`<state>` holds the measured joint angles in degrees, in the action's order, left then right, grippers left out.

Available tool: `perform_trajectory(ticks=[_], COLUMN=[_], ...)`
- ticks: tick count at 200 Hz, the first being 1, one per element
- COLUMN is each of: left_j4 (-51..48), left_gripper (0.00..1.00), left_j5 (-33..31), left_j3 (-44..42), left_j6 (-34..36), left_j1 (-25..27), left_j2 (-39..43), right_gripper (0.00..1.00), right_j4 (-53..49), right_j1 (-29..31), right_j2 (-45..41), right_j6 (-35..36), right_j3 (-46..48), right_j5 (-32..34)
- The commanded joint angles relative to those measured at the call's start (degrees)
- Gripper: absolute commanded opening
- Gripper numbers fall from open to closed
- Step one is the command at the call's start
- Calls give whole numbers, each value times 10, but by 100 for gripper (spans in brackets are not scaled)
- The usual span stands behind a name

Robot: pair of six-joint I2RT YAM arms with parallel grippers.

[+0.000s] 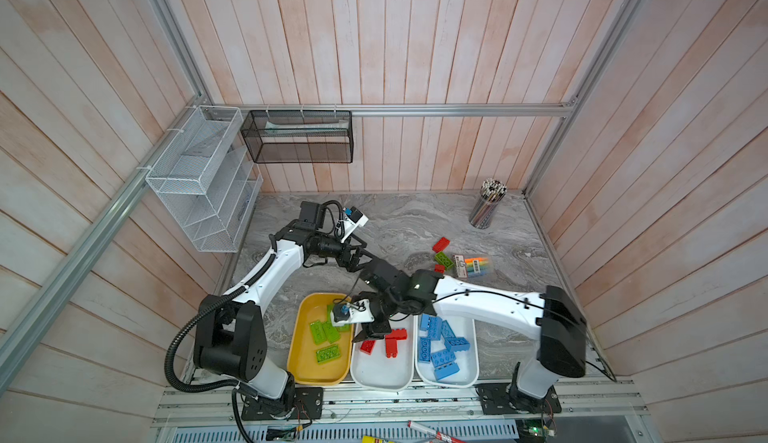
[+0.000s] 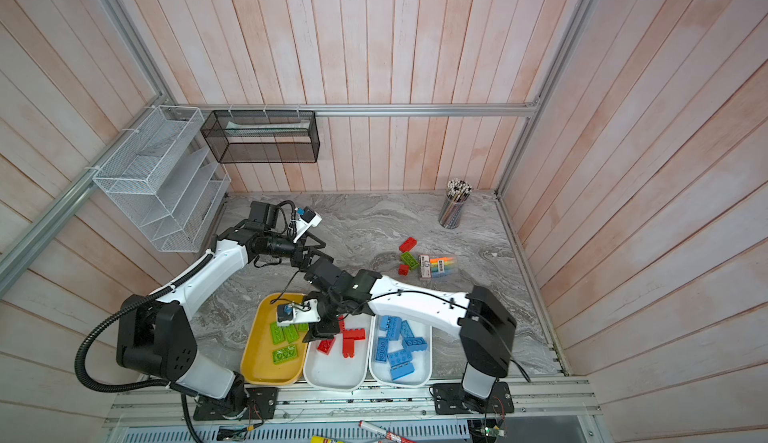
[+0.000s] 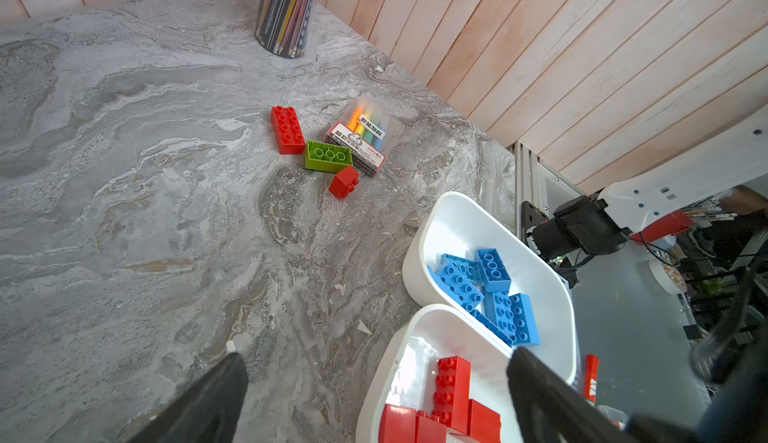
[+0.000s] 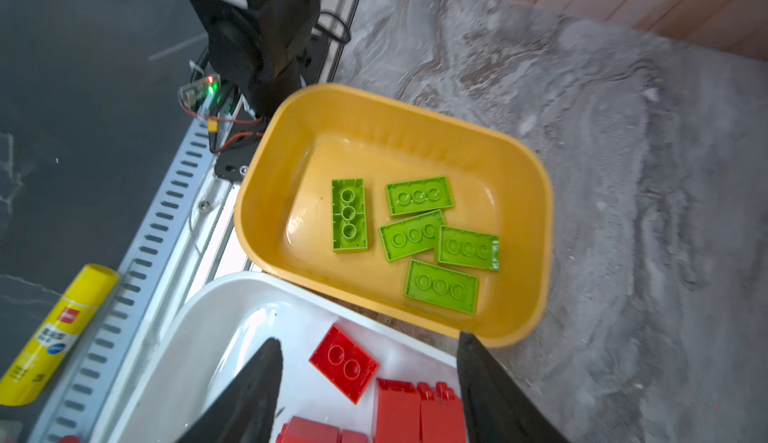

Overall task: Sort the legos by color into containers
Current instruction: 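Return the right gripper to the pile and grasp a red brick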

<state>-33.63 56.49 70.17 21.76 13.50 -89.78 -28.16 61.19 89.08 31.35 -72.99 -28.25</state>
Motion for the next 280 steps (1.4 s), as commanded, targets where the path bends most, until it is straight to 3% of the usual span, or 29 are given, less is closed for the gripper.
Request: perform_trajectory(ticks=[1, 48, 72, 87, 105, 132, 153, 189, 247, 280], left_j4=[3, 2, 8, 6, 6, 8, 7, 6, 4, 6], left_gripper=[100, 100, 100, 99, 100, 100, 100, 100, 100, 100], left_j5=[0, -2, 1, 2, 4, -3, -3, -2, -6, -6], left_j3=[-7, -9, -9, -6, -7, -9, -8, -7, -8, -10], left_j6=[2, 1, -3, -3, -3, -6, -4, -4, -1, -1], left_j1=[-3, -2, -2, -2, -3, -3, -3, -2, -3, -3], left_j2=[1, 4, 4, 1, 2, 7, 6, 6, 7, 6], right_gripper=[66, 67, 67, 67, 66, 68, 69, 72, 71, 68], right_j4=[-37, -64, -16, 39, 73, 85, 56, 0, -48, -33], right_j1=[-66, -237, -315, -349, -390, -392, -393, -393, -395, -395], right_j2=[-56, -169, -178, -165, -118, -36, 29, 132, 266, 307], right_j6=[-65, -108, -158, -235, -344, -508, -602, -724, -797, -789], right_j3=[59, 91, 114, 121, 104, 60, 13, -65, -149, -161], right_j5=[-47, -45, 16, 80, 99, 205, 280, 349, 395, 388])
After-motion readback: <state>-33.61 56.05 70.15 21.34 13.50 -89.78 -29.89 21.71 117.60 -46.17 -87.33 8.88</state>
